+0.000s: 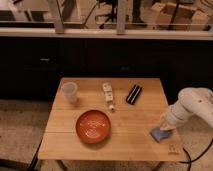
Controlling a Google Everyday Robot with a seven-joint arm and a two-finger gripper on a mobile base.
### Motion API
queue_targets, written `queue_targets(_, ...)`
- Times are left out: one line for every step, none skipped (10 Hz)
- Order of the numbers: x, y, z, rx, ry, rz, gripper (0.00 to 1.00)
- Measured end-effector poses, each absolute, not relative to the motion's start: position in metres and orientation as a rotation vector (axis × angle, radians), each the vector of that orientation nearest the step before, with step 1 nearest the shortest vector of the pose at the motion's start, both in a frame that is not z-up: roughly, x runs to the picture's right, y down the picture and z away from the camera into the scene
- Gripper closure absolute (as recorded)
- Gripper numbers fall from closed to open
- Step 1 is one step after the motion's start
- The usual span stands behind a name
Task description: Place the pepper on the white sponge
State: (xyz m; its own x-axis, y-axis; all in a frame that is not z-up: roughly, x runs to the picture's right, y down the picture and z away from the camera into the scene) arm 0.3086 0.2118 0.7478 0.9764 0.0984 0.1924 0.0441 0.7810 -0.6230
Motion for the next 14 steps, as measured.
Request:
queue_targets(0.310, 0.216, 0.752, -0.676, -0.220, 0.029, 0.96)
queue_targets(0.309, 0.218, 0.755, -0.678, -0.220, 0.027, 0.96)
queue_targets(0.309, 0.219, 0.756, -0.677, -0.222, 0.025, 0.96)
queue_targets(0.309, 0.220, 0.757, -0.676, -0.222, 0.024, 0.96)
queue_targets(0.309, 0.222, 0.757, -0.677, -0.221, 0.023, 0.96)
queue_targets(0.309, 0.223, 0.757, -0.677, -0.220, 0.022, 0.96)
queue_targets(0.308, 0.225, 0.759, -0.677, -0.220, 0.020, 0.96)
queue_targets(0.308, 0.227, 0.760, -0.676, -0.221, 0.018, 0.96)
queue_targets(0.308, 0.229, 0.762, -0.677, -0.221, 0.016, 0.96)
queue_targets(0.307, 0.230, 0.763, -0.677, -0.220, 0.014, 0.96)
queue_targets(0.307, 0.231, 0.763, -0.677, -0.220, 0.012, 0.96)
queue_targets(0.307, 0.233, 0.764, -0.678, -0.220, 0.010, 0.96)
queue_targets(0.306, 0.235, 0.765, -0.677, -0.220, 0.008, 0.96)
queue_targets(0.305, 0.236, 0.766, -0.677, -0.220, 0.004, 0.96)
